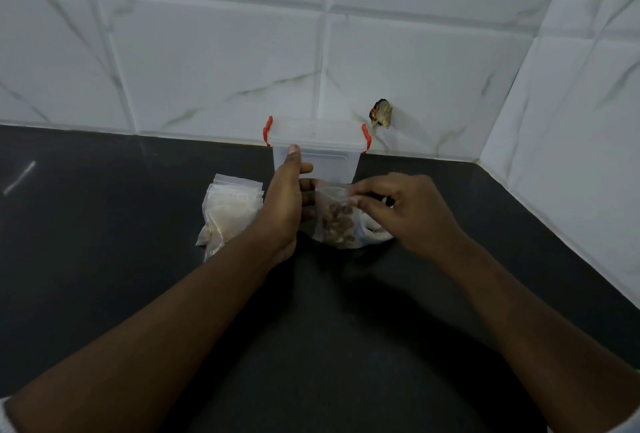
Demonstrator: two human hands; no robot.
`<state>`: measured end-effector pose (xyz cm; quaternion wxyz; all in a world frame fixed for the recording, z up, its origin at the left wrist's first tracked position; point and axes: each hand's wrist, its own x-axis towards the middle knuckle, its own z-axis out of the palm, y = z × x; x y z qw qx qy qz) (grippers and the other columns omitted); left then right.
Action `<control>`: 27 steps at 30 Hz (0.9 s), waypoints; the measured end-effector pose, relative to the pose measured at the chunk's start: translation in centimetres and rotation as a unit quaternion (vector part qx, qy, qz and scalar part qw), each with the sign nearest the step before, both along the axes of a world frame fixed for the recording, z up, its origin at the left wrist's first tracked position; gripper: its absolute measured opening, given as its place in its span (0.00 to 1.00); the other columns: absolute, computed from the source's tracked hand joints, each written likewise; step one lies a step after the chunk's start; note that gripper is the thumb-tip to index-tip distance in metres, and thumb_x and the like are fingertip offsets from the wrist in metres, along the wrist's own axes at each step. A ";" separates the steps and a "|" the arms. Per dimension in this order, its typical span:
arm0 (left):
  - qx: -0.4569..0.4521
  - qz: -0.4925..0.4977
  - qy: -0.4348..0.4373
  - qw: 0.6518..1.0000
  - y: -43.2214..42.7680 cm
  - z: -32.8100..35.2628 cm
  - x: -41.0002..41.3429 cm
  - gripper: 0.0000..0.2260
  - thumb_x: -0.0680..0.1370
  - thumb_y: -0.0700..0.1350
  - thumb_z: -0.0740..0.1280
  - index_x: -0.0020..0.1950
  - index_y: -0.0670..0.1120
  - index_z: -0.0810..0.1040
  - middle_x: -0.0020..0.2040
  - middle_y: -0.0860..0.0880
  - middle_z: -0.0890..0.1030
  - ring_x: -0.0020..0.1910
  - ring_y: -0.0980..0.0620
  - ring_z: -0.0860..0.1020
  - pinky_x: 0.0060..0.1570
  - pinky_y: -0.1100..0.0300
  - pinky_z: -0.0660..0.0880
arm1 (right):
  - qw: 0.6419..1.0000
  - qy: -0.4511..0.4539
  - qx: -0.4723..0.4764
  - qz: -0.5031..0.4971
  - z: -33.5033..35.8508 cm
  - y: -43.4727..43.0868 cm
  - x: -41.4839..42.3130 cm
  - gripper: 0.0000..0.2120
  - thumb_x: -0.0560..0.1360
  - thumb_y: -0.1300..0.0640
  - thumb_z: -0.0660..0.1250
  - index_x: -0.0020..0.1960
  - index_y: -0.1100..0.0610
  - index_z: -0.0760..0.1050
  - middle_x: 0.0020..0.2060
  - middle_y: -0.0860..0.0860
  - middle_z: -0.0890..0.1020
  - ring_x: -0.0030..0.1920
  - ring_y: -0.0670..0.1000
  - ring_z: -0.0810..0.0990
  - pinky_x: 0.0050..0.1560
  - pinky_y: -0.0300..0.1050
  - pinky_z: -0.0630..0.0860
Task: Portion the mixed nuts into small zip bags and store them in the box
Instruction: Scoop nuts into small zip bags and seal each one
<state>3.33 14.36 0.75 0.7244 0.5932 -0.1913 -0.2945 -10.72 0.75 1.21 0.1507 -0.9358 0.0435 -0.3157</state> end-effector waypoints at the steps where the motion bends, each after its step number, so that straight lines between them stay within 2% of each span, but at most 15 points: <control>1: 0.004 -0.002 -0.004 1.000 0.0 0.0 -0.1 0.25 0.83 0.65 0.53 0.65 0.48 0.75 0.57 0.44 0.82 0.56 0.46 0.82 0.54 0.49 0.77 | 1.000 -0.017 0.000 -0.005 0.1 0.1 0.0 0.09 0.79 0.58 0.73 0.58 0.53 0.86 0.49 0.45 0.87 0.47 0.39 0.82 0.49 0.29 0.74; 3: 0.000 0.007 -0.006 1.000 0.0 0.0 -0.2 0.25 0.84 0.64 0.53 0.64 0.47 0.76 0.55 0.44 0.83 0.54 0.46 0.82 0.53 0.49 0.78 | 1.000 0.015 0.008 0.004 0.2 0.2 -0.1 0.08 0.78 0.56 0.73 0.57 0.52 0.86 0.48 0.44 0.87 0.46 0.39 0.82 0.48 0.32 0.74; 5: -0.007 0.018 -0.005 1.000 0.0 0.2 -0.2 0.24 0.84 0.63 0.53 0.64 0.47 0.77 0.54 0.43 0.83 0.53 0.45 0.82 0.54 0.49 0.78 | 0.999 0.049 0.010 0.015 0.3 0.6 -0.1 0.08 0.78 0.56 0.73 0.56 0.52 0.86 0.47 0.42 0.86 0.45 0.38 0.81 0.47 0.29 0.72; 8: -0.023 0.033 0.005 0.999 0.1 0.4 -0.1 0.24 0.84 0.62 0.53 0.63 0.45 0.77 0.54 0.44 0.83 0.52 0.46 0.82 0.53 0.50 0.78 | 1.000 -0.026 0.010 0.011 0.6 0.8 -0.3 0.07 0.78 0.57 0.74 0.55 0.53 0.86 0.45 0.41 0.85 0.44 0.39 0.81 0.45 0.28 0.72; 9: -0.027 0.039 0.007 0.999 0.1 0.5 -0.1 0.25 0.85 0.62 0.53 0.63 0.45 0.77 0.53 0.44 0.83 0.52 0.46 0.82 0.52 0.50 0.78 | 1.000 -0.020 0.010 0.014 0.8 0.9 -0.3 0.06 0.78 0.57 0.73 0.54 0.53 0.86 0.44 0.40 0.84 0.44 0.39 0.80 0.45 0.28 0.71; 12: -0.030 0.050 0.000 0.998 0.2 0.5 0.1 0.26 0.85 0.63 0.52 0.63 0.44 0.78 0.49 0.45 0.83 0.48 0.47 0.81 0.48 0.52 0.75 | 0.997 0.064 0.008 0.030 0.7 1.0 -0.2 0.06 0.78 0.56 0.73 0.53 0.51 0.86 0.42 0.37 0.82 0.45 0.39 0.80 0.44 0.27 0.69; 16: -0.030 0.039 0.004 0.999 0.3 0.6 0.0 0.25 0.85 0.62 0.52 0.63 0.44 0.78 0.50 0.45 0.84 0.50 0.47 0.82 0.52 0.50 0.77 | 0.999 -0.026 0.017 0.019 0.9 1.4 -0.4 0.04 0.78 0.59 0.73 0.52 0.54 0.85 0.42 0.42 0.84 0.44 0.42 0.80 0.43 0.30 0.71; 19: -0.025 0.037 -0.007 0.999 0.3 0.5 0.0 0.25 0.85 0.62 0.52 0.62 0.44 0.78 0.49 0.44 0.84 0.47 0.48 0.81 0.46 0.53 0.75 | 0.995 0.085 0.021 0.050 1.1 1.2 -0.5 0.04 0.78 0.58 0.72 0.51 0.53 0.85 0.41 0.40 0.83 0.44 0.42 0.81 0.43 0.30 0.71; 20: -0.020 0.035 -0.012 0.999 0.3 0.5 0.1 0.25 0.85 0.62 0.52 0.62 0.44 0.78 0.49 0.44 0.84 0.47 0.48 0.81 0.45 0.54 0.74 | 0.994 0.091 0.025 0.050 1.0 1.2 -0.6 0.04 0.78 0.58 0.72 0.51 0.52 0.85 0.41 0.40 0.83 0.44 0.43 0.81 0.43 0.30 0.71; 23: -0.021 0.029 -0.011 0.999 0.2 0.5 0.0 0.24 0.85 0.62 0.53 0.61 0.45 0.78 0.51 0.44 0.84 0.51 0.47 0.82 0.49 0.51 0.77 | 0.997 -0.007 0.062 0.039 1.2 1.5 -0.7 0.04 0.78 0.60 0.73 0.50 0.52 0.84 0.41 0.42 0.83 0.42 0.45 0.81 0.42 0.33 0.73; 24: -0.020 0.027 -0.014 0.999 0.2 0.5 0.1 0.24 0.85 0.62 0.53 0.61 0.45 0.79 0.51 0.44 0.84 0.51 0.46 0.82 0.50 0.51 0.77 | 0.997 -0.011 0.065 0.040 1.3 1.4 -0.7 0.04 0.78 0.60 0.72 0.49 0.53 0.83 0.41 0.42 0.83 0.42 0.45 0.81 0.42 0.34 0.73; 27: -0.017 0.025 -0.026 0.999 0.1 0.4 0.1 0.24 0.85 0.62 0.53 0.60 0.45 0.79 0.47 0.45 0.85 0.46 0.48 0.82 0.49 0.52 0.76 | 0.992 0.102 0.047 0.056 1.1 1.2 -0.6 0.04 0.78 0.59 0.72 0.48 0.50 0.83 0.41 0.42 0.83 0.44 0.45 0.81 0.43 0.34 0.72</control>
